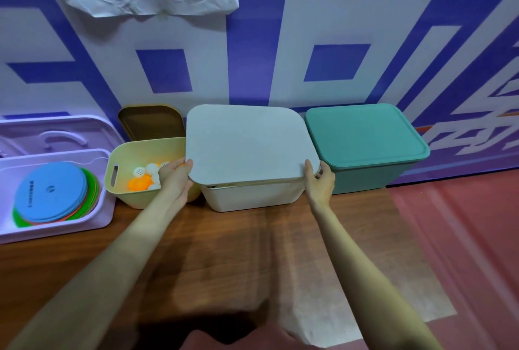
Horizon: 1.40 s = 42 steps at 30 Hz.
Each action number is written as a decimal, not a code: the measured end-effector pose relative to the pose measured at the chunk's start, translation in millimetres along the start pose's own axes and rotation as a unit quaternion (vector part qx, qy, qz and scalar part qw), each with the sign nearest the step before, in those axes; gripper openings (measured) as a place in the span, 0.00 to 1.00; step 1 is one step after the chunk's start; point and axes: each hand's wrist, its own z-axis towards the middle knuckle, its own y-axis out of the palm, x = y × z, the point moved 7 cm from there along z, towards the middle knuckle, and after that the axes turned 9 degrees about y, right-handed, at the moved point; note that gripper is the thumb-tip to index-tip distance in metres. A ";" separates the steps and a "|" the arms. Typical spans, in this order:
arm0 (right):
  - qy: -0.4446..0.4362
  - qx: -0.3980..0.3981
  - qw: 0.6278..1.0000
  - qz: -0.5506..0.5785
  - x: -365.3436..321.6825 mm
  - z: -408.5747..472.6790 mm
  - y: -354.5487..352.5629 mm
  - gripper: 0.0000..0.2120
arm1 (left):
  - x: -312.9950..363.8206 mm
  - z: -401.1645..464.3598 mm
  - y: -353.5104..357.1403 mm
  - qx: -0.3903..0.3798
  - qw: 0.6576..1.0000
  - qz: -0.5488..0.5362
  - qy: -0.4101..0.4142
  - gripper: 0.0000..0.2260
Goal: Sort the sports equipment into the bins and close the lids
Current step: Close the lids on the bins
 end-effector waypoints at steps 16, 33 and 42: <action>-0.010 0.038 0.999 -0.019 -2.2 -5.0 -8.3 0.11 | 8.0 -7.4 9.6 -0.015 0.999 0.023 0.030 0.16; -0.032 0.029 0.994 -0.097 -9.6 6.2 -7.5 0.20 | 6.1 12.9 4.9 0.013 0.947 0.303 0.100 0.14; -0.005 0.032 0.976 -0.216 -14.6 -12.1 7.0 0.17 | -20.1 17.6 -10.3 -0.008 0.958 0.282 0.048 0.14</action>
